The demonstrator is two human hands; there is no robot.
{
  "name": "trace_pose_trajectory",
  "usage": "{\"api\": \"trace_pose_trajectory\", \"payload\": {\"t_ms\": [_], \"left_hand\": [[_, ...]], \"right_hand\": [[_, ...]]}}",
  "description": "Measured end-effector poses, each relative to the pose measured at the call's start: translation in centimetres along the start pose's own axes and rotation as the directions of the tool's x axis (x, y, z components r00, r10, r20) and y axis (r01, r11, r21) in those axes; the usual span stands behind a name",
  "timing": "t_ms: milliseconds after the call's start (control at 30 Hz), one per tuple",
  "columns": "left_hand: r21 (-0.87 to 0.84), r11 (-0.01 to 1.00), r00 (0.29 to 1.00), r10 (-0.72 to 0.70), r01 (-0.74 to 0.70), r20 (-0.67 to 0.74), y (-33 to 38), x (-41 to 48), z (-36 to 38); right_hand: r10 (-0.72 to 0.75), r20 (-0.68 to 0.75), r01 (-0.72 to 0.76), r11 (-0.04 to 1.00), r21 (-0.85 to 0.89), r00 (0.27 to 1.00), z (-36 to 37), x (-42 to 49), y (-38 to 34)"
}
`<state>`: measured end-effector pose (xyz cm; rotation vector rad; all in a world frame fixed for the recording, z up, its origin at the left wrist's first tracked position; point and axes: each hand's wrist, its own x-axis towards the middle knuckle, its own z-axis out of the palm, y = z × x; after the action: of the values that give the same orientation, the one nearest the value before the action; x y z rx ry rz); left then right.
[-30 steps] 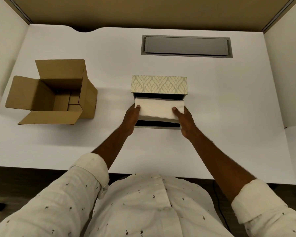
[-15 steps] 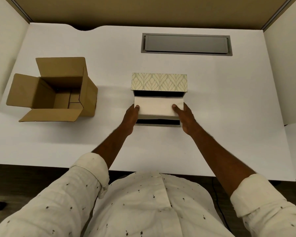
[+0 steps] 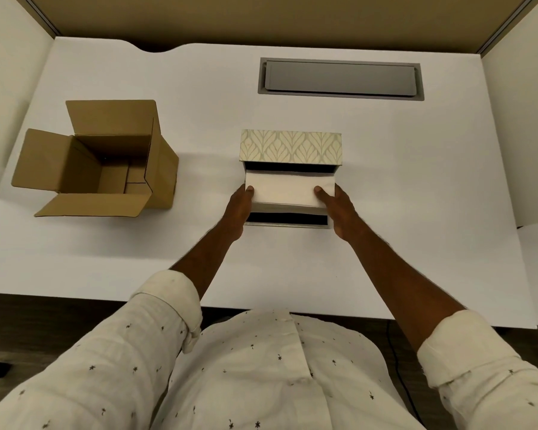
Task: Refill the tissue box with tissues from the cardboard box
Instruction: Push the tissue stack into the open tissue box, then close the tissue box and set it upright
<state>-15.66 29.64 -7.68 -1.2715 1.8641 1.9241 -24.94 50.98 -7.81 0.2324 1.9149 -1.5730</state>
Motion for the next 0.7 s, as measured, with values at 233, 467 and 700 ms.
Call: {"api": "trace_pose_trajectory", "payload": {"t_ms": [233,467,700], "left_hand": [[0.088,0.996,0.999,0.029,-0.033,0.040,0.2,-0.4,-0.5],[0.286,0.878,0.882,0.441,-0.385,-0.166,-1.3,-3.7,-1.7],[0.692,0.179,0.527,0.783,-0.699,0.329,-2.3,-5.6,0.1]], "right_hand": [[0.034,-0.014,-0.034,0.999,0.008,0.999,0.1,0.1,-0.3],[-0.100,-0.432,0.038,0.988,-0.149,0.896,-1.5,-1.2,-1.8],[-0.673,-0.114,0.461,0.610,-0.645,0.731,0.8,-0.1,-7.3]]}}
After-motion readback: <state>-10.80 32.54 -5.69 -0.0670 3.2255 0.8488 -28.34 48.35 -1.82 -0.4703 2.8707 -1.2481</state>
